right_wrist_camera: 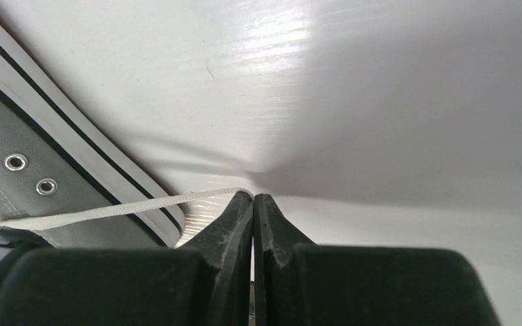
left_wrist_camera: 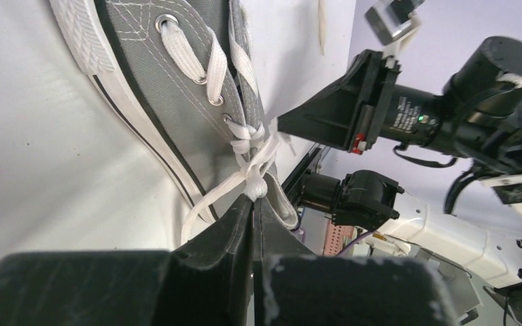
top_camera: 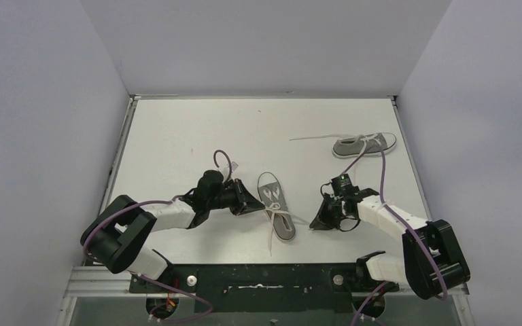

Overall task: Tie the shoes
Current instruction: Wrap the shoelace around the shoelace.

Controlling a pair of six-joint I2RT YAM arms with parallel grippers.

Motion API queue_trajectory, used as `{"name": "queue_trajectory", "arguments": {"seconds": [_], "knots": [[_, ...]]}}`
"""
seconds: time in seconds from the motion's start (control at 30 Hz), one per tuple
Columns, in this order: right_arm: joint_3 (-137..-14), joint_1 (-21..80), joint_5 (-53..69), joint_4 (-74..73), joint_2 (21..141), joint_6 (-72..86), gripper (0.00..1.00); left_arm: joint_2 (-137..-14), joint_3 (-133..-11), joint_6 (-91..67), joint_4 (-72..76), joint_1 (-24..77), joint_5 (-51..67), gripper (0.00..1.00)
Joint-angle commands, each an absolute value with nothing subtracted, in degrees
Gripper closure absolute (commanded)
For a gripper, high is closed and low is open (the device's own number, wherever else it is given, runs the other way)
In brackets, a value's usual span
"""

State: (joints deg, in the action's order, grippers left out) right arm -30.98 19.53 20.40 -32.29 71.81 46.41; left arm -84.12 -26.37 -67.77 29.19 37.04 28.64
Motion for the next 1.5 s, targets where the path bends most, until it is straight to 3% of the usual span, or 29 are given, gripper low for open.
{"name": "queue_trajectory", "arguments": {"seconds": [0.0,0.2,0.33,0.5,0.67,0.8,0.93,1.47], "knots": [[-38.5,19.2,7.6,-46.0,70.7,36.8,1.00,-82.7,-29.2,-65.6,28.1,37.4,28.1,1.00],[-42.3,18.5,1.5,-48.9,71.8,37.4,1.00,-83.5,-29.9,-66.1,28.2,37.4,29.0,1.00],[-42.8,17.6,7.5,-42.9,74.3,32.7,0.99,-82.8,-30.0,-65.6,26.9,37.4,29.7,1.00],[-48.7,20.5,16.9,-42.3,75.9,21.7,0.62,-85.5,-30.5,-65.5,27.9,37.4,32.5,1.00],[-54.4,25.5,30.6,-42.1,74.7,-1.3,0.51,-88.8,-30.8,-67.2,31.9,37.4,35.3,1.00],[-57.1,26.3,44.0,-43.5,75.3,-20.0,0.51,-90.1,-31.0,-67.1,32.7,37.4,36.9,1.00],[-56.9,26.4,46.8,-43.3,77.5,-28.3,0.53,-91.0,-30.7,-67.1,33.5,37.3,37.7,1.00],[-49.2,28.0,47.3,-26.0,83.1,-24.1,0.61,-88.8,-30.3,-68.7,36.2,36.5,38.1,1.00]]}}
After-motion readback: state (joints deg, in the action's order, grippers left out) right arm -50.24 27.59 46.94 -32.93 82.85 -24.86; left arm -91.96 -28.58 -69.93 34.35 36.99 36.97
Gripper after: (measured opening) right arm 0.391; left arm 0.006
